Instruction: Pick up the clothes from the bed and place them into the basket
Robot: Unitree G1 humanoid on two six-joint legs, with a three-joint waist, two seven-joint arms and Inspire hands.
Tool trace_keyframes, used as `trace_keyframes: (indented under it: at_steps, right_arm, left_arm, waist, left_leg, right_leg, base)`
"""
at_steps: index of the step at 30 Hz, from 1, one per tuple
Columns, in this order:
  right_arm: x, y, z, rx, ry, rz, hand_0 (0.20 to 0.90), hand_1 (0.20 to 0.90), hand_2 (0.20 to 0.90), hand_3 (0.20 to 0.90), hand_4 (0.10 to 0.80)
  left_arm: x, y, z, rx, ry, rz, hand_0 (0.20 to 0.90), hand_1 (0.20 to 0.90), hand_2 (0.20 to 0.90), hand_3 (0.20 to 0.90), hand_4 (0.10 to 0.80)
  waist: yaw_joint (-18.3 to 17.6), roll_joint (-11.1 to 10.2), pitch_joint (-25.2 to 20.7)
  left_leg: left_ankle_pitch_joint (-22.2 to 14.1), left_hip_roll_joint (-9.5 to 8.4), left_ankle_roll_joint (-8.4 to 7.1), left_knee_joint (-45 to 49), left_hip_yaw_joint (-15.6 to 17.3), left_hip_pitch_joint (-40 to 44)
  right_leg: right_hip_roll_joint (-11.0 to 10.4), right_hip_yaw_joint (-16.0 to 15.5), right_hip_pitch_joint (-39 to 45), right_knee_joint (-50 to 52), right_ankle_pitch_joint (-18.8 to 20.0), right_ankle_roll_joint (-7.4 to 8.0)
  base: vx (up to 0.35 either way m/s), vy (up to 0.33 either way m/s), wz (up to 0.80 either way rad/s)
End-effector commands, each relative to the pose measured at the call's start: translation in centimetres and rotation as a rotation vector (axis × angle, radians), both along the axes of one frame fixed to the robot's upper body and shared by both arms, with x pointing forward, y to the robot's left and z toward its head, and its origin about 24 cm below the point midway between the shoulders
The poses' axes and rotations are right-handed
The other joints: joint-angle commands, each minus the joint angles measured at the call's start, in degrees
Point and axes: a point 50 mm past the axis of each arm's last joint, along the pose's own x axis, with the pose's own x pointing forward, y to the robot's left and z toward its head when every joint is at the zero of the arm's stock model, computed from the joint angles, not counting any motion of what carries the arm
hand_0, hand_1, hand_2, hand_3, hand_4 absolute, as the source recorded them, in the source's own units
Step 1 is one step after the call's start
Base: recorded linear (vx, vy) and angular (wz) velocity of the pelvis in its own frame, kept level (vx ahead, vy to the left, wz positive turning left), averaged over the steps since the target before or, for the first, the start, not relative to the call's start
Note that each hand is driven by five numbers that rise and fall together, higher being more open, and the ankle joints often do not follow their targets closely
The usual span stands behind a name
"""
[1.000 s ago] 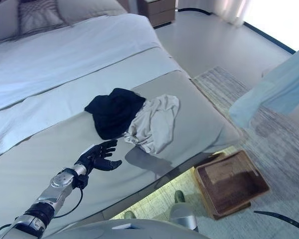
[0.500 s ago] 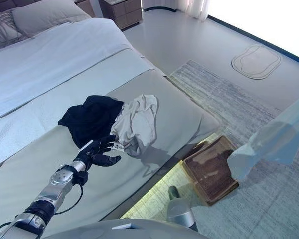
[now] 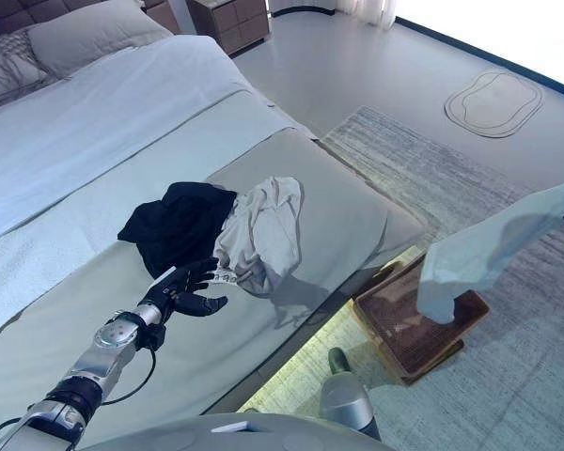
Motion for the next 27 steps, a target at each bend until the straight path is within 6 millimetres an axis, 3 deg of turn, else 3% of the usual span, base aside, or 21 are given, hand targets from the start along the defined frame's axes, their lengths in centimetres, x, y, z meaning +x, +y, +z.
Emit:
trace_keyframes:
  at_steps: [1, 9, 10, 15, 16, 17, 27]
  right_arm:
    - [0.4, 0.2, 2.5, -0.086, -0.106, 0.018, 0.3, 0.3, 0.3, 0.2, 0.1]
    - [0.1, 0.7, -3.3, -0.005, 0.047, -0.031, 0.302, 0.302, 0.302, 0.203, 0.103]
    - [0.0, 0.7, -4.0, 0.008, 0.067, -0.04, 0.342, 0.342, 0.342, 0.249, 0.149]
    - [-0.8, 0.4, -6.3, 0.021, 0.153, -0.077, 0.427, 0.427, 0.427, 0.348, 0.248]
    - [-0.9, 0.3, -6.5, 0.024, 0.16, -0.091, 0.495, 0.495, 0.495, 0.428, 0.328]
    - [-1.1, 0.2, -6.8, 0.026, 0.168, -0.104, 0.9, 0.9, 0.9, 0.9, 0.8]
    - [-3.6, -0.9, -9.1, 0.066, 0.222, -0.246, 0.9, 0.9, 0.9, 0.9, 0.8]
  left_arm:
    - [2.8, 0.9, 3.8, -0.011, -0.184, 0.002, 0.9, 0.9, 0.9, 0.9, 0.8]
    - [3.4, 0.5, 4.3, -0.021, -0.205, 0.001, 0.9, 0.9, 0.9, 0.9, 0.8]
    - [3.5, 0.4, 4.3, -0.022, -0.209, 0.0, 0.9, 0.9, 0.9, 0.9, 0.8]
    - [3.8, 0.3, 4.7, -0.018, -0.216, -0.006, 0.9, 0.9, 0.9, 0.9, 0.8]
    - [3.9, 0.3, 4.7, -0.019, -0.216, -0.007, 0.9, 0.9, 0.9, 0.9, 0.8]
    - [3.9, 0.2, 4.7, -0.018, -0.216, -0.007, 0.9, 0.9, 0.9, 0.9, 0.8]
    - [3.9, 0.4, 4.9, -0.01, -0.214, -0.012, 0.9, 0.9, 0.9, 0.9, 0.8]
  waist:
    - [2.2, -1.8, -2.9]
    - [3.1, -0.6, -1.7]
    - [3.2, -0.6, -1.6]
    - [4.0, -0.5, -1.4]
    - [4.1, -0.5, -1.4]
    - [4.1, -0.5, -1.4]
    - [5.1, -0.9, -1.4]
  left_leg:
    - [-9.3, 1.96, -0.54, 11.1, -3.4, -2.0]
    - [-8.6, 1.67, -0.63, 10.3, -3.9, -2.1]
    - [-8.6, 1.68, -0.61, 10.3, -3.9, -2.1]
    - [-8.2, 1.65, -0.62, 9.9, -4.3, -2.2]
    - [-8.2, 1.65, -0.64, 9.8, -4.4, -2.2]
    - [-8.1, 1.65, -0.67, 9.7, -4.4, -2.1]
    - [-7.6, 1.63, -0.73, 8.6, -5.0, -1.6]
  right_leg:
    - [-2.4, -7.5, -3.2, 6.1, -2.6, 1.42]
    - [-2.5, -8.5, -2.9, 5.7, -2.6, 1.29]
    - [-2.6, -8.6, -2.8, 5.7, -2.6, 1.29]
    - [-2.4, -9.0, -2.4, 5.6, -2.7, 1.24]
    - [-2.4, -9.0, -2.3, 5.6, -2.7, 1.21]
    - [-2.4, -9.1, -2.2, 5.5, -2.7, 1.18]
    - [-2.0, -9.5, -1.3, 4.8, -2.6, 1.19]
  base:
    - [-0.018, -0.023, 0.04]
    - [-0.033, -0.016, 0.05]
    - [0.0, 0.0, 0.0]
    - [-0.006, -0.004, 0.0]
    - [-0.014, -0.011, 0.03]
    - [-0.007, -0.012, 0.03]
    - [-0.004, -0.006, 0.04]
